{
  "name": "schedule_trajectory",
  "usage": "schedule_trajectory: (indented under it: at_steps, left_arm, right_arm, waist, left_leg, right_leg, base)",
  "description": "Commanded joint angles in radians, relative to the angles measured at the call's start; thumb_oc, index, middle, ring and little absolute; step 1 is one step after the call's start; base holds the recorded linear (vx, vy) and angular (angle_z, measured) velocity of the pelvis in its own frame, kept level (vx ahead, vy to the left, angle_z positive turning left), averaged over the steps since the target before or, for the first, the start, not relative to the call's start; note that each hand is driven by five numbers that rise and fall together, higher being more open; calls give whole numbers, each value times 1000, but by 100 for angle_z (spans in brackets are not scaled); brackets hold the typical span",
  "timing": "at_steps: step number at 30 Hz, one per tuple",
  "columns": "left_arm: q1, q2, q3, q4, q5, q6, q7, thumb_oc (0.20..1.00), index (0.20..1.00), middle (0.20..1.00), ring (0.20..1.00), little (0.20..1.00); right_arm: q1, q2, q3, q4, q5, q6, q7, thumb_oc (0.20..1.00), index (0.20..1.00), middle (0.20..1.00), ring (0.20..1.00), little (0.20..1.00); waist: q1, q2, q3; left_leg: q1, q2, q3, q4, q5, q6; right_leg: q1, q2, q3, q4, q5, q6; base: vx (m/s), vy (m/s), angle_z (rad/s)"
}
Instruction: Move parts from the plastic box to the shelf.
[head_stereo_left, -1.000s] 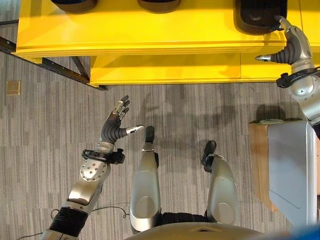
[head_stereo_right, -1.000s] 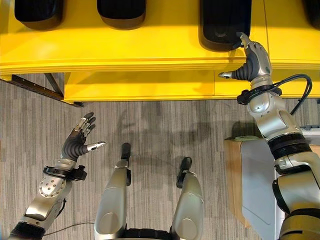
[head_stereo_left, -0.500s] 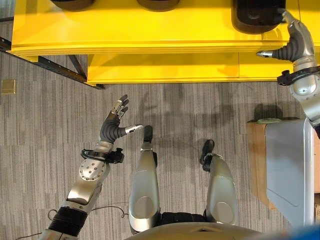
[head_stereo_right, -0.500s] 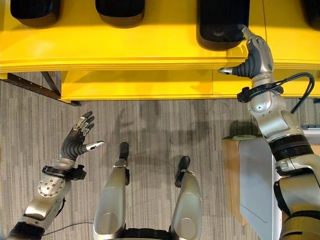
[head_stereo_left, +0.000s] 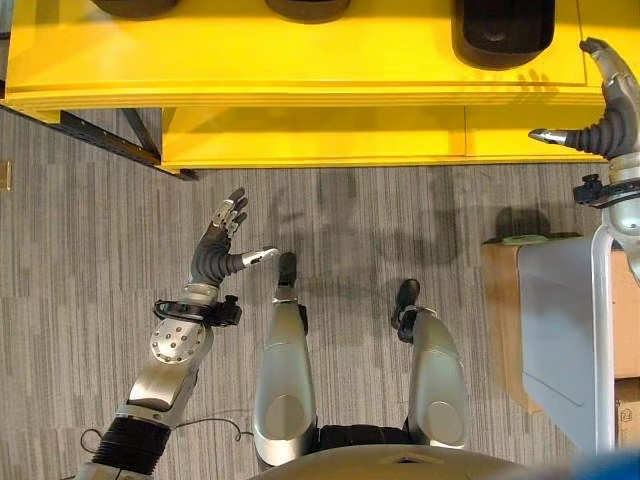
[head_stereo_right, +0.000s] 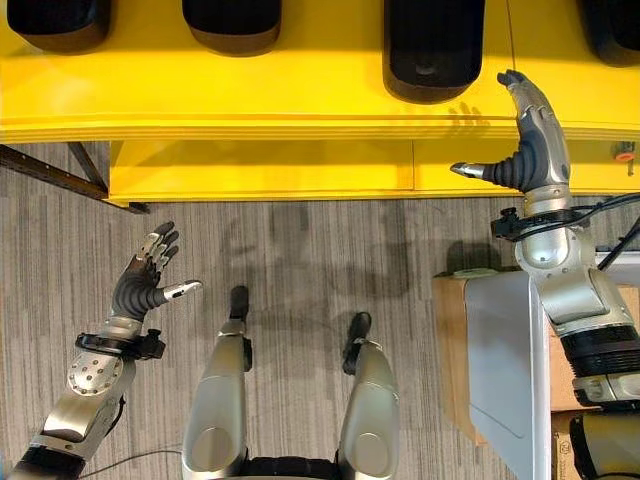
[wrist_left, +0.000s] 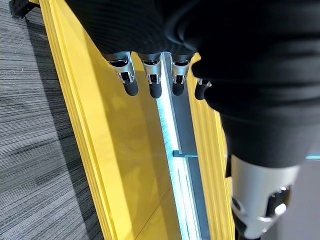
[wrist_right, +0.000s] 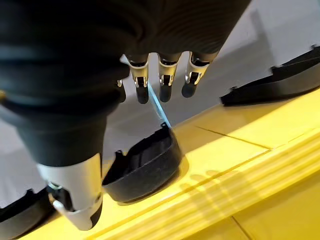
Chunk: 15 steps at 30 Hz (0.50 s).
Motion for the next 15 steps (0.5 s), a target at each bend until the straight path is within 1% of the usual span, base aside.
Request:
schedule_trajectory:
  at_steps: [1,8,12,15]
  left_arm:
    - [52,27,40,-76,17,-36,19,1000,1000,1000,1000,1000]
    - [56,28,41,-76,27,-30,25,1000,1000,1000,1000,1000]
    - [50,27,37,-76,35,-29,42,1000,1000,1000,1000,1000]
    - [49,26,40,-70,36,-27,49,1000,1000,1000,1000,1000]
  right_arm:
    - [-71,41,-6,-10,29,-35,-10,1000,1000,1000,1000,1000]
    - [-83,103,24,-39,52,-35,-2,1000,1000,1000,1000,1000]
    - [-94,162,48,-17,89,-37,-3,1000,1000,1000,1000,1000]
    - [-100,183,65,4,114,-36,5,1000,1000,1000,1000,1000]
  waist:
    - [1,-35,-50]
    - [10,-38,-48]
    - [17,-37,-41]
    - [20,-36,-37]
  left_leg:
    - [-7,12,-9,84,-98,22]
    - [-13,8,-8,90,-102,25]
    - [-24,5,-10,102,-106,28]
    - [-26,3,-8,104,-108,29]
  right_leg:
    - [41,13,29,-69,75,3]
    - [46,12,25,-78,77,4]
    - [41,10,23,-73,76,3]
    - [41,10,24,-73,77,2]
  base:
    - [0,0,0]
    - [6,5,1]
    - [15,17,6]
    - [5,10,5]
